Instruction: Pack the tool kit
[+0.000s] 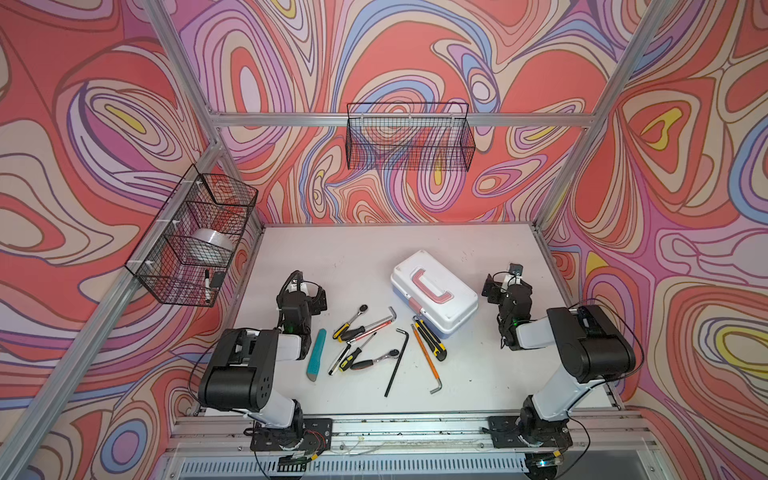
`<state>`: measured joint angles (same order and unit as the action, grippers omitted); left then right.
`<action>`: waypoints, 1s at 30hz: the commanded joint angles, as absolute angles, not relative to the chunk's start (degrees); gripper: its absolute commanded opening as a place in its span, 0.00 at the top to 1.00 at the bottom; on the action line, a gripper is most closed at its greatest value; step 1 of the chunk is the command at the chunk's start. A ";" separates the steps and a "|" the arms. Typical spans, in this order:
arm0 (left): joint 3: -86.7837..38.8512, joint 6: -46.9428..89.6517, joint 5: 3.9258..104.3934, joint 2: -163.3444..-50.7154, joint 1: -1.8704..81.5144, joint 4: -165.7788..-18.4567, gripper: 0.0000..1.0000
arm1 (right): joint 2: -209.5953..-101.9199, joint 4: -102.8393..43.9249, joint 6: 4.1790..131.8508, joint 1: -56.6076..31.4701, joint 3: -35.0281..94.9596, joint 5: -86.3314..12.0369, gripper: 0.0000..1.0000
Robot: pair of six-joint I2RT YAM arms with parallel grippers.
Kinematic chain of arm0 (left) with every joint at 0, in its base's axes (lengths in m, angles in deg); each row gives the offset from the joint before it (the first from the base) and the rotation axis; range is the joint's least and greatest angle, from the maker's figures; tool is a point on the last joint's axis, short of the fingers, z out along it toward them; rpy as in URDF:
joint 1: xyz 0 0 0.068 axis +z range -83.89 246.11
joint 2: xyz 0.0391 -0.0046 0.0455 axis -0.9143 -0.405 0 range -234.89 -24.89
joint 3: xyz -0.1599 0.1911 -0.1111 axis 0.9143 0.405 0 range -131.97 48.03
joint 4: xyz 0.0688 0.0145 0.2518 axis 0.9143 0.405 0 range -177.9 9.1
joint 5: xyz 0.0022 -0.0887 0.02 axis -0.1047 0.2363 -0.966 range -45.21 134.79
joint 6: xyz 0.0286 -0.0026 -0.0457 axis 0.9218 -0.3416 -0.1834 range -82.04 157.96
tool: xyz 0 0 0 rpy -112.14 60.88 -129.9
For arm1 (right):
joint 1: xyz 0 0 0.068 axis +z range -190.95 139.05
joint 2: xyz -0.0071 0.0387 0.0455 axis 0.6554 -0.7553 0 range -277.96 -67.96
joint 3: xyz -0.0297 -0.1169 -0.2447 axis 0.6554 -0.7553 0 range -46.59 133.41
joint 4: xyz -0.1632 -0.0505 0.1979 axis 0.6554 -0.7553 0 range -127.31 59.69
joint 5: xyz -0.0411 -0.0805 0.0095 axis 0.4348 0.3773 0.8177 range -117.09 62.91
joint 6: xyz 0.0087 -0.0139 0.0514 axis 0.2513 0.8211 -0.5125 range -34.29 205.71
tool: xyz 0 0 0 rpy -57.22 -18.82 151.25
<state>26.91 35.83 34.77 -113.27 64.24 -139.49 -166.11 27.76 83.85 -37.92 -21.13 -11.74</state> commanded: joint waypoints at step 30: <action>27.16 36.09 35.56 -113.13 64.40 -140.10 0.00 | -166.31 26.91 83.23 -38.25 -20.71 -12.42 0.03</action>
<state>26.91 35.85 34.94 -113.27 64.24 -139.49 -166.11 27.06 83.52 -37.92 -21.13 -12.09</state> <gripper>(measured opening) 0.996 0.967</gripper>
